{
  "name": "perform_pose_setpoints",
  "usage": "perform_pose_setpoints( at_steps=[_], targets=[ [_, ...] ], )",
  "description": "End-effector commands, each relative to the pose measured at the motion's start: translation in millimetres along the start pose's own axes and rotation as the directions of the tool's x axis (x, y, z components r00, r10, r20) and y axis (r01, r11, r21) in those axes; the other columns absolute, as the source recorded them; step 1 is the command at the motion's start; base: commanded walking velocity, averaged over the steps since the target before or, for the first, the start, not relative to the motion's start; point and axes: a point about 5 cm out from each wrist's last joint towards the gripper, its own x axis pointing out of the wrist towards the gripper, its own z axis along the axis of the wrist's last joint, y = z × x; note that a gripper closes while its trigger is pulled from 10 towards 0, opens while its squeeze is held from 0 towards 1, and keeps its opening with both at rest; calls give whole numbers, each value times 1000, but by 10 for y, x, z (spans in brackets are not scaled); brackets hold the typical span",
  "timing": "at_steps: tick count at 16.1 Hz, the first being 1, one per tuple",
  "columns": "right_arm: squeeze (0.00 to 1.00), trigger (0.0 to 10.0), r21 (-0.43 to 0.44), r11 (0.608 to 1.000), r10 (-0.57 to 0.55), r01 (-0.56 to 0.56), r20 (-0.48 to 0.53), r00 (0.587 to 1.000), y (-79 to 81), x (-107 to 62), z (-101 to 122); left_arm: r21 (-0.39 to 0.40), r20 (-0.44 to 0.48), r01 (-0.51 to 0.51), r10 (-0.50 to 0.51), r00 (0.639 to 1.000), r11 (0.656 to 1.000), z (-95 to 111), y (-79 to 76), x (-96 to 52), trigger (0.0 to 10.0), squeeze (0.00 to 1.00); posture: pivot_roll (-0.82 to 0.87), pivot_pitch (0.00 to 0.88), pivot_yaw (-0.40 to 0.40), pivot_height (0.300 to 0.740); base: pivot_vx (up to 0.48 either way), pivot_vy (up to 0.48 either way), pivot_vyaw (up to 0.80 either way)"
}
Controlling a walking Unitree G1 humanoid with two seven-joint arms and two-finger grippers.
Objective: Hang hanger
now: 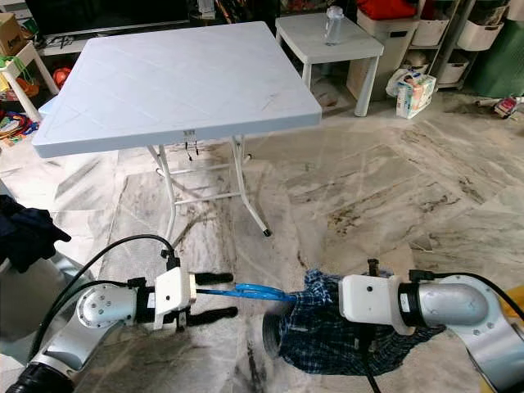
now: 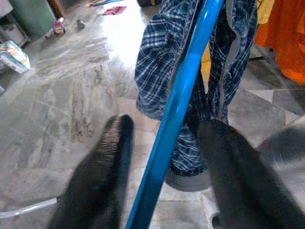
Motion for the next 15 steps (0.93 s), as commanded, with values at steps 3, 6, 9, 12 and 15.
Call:
perform_pose_setpoints(
  at_steps=[3, 6, 9, 12, 15],
  targets=[
    [0, 10000, -24, 1000, 14, -14, -7, 1000, -10, -47, 13, -19, -19, 17, -17, 1000, 1000, -28, 14, -60, 2118, 0, -95, 63, 15, 740, 0, 0, 0],
    [0, 10000, -27, 999, 19, -19, 0, 1000, -2, -33, 31, -17, -30, 17, -18, 999, 1000, -38, 64, -70, 1216, 0, -98, 61, 14, 740, 0, 0, 0],
    [0, 10000, -18, 999, 46, -46, 14, 999, 53, -41, 52, -27, -24, 30, -30, 999, 999, -32, 81, -65, 0, 0, -105, 63, 16, 740, 0, 0, 0],
    [0, 10000, -14, 999, 50, -50, 12, 999, 69, -39, 43, -34, -10, 36, -36, 999, 999, -20, 77, -38, 0, 0, -105, 63, 15, 740, 0, 0, 0],
    [0, 10000, -19, 999, 43, -42, 19, 999, 58, -16, 52, -87, 1, 78, -79, 997, 993, -27, 1, -14, 0, 0, -105, 65, 15, 740, 0, 0, 0]
  ],
)
